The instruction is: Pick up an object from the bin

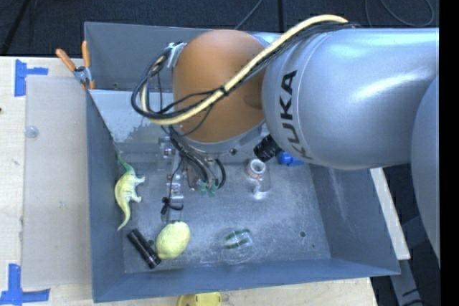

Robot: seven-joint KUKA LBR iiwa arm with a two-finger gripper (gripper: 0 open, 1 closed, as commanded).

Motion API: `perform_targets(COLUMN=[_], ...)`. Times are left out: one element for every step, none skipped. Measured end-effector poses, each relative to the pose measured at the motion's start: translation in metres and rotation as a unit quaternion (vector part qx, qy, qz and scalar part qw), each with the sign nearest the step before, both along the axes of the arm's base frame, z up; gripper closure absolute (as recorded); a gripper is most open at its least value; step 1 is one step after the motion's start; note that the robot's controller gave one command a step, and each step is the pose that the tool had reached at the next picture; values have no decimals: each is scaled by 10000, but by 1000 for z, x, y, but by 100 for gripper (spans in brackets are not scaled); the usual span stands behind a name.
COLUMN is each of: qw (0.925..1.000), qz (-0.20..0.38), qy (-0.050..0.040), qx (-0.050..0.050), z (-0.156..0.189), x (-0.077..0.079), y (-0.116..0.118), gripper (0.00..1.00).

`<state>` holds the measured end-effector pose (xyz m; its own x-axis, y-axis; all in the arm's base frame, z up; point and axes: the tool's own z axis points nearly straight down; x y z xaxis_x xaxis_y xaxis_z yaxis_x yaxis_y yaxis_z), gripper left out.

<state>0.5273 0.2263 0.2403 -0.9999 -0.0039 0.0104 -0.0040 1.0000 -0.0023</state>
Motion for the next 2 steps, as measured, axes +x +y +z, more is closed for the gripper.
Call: perform_targets(qw=[10000, 9995], qz=[-23, 312], qy=[-40, -16], qx=[10, 12], z=[5, 10], x=[2, -14], y=[-1, -23], gripper=[0, 0])
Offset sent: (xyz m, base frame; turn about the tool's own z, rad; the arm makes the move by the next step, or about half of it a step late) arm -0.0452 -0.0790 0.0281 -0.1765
